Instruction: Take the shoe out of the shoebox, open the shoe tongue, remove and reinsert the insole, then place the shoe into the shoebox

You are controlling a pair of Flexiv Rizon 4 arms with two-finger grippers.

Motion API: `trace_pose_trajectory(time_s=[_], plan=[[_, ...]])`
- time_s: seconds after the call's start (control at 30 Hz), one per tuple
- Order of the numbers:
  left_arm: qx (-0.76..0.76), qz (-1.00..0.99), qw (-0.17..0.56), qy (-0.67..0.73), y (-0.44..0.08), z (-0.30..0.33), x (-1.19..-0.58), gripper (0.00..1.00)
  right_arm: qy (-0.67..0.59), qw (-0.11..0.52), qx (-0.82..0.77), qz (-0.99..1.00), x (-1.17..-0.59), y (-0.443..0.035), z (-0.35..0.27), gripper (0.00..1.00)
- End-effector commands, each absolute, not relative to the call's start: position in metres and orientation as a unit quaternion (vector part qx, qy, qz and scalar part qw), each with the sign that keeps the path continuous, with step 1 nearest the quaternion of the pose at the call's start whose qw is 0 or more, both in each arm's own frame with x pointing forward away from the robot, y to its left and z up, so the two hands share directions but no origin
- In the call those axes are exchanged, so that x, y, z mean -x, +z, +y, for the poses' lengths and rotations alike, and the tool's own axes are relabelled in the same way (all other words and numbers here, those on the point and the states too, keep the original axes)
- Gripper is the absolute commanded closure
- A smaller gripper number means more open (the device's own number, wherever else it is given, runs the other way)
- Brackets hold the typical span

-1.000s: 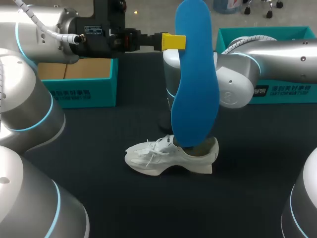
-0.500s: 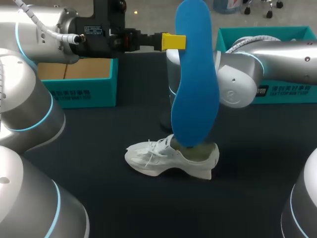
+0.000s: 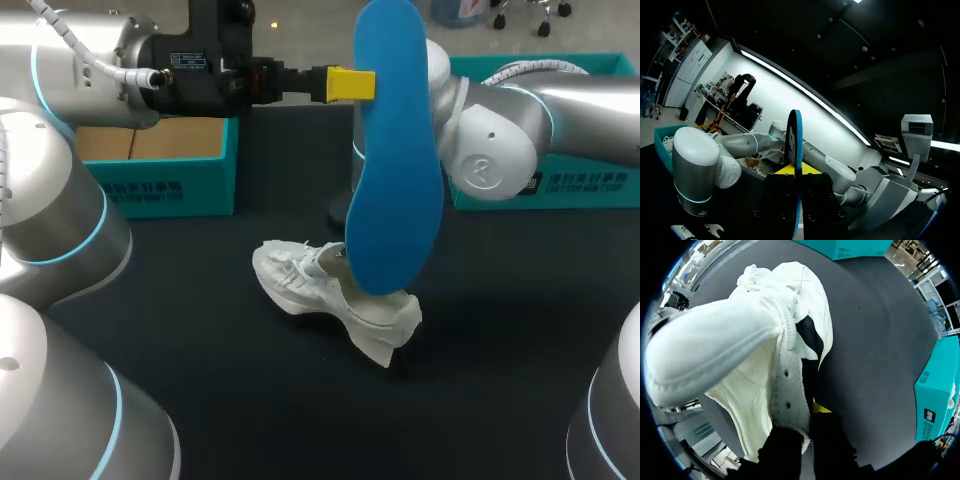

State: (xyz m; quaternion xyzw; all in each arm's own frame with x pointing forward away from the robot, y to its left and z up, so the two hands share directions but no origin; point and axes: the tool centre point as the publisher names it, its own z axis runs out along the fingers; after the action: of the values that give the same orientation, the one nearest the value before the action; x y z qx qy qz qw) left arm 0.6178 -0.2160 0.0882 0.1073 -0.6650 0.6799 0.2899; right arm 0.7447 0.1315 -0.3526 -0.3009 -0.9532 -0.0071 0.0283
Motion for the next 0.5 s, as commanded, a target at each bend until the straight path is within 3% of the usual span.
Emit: trace_pose_trajectory(time_s=[0.03, 0.5], plan=[[-0.107, -0.665, 0.29, 0.68, 0.0889, -0.2172, -0.6184, 1.0, -0.101, 0.015, 0.447, -0.889, -0.7415, -0.3496, 0.1268, 1.0], [-0.107, -0.665, 0.29, 0.68, 0.0889, -0.2172, -0.6184, 1.0, -0.089, 0.013, 0.475, -0.875, -0.7442, -0.3487, 0.1191, 1.0]])
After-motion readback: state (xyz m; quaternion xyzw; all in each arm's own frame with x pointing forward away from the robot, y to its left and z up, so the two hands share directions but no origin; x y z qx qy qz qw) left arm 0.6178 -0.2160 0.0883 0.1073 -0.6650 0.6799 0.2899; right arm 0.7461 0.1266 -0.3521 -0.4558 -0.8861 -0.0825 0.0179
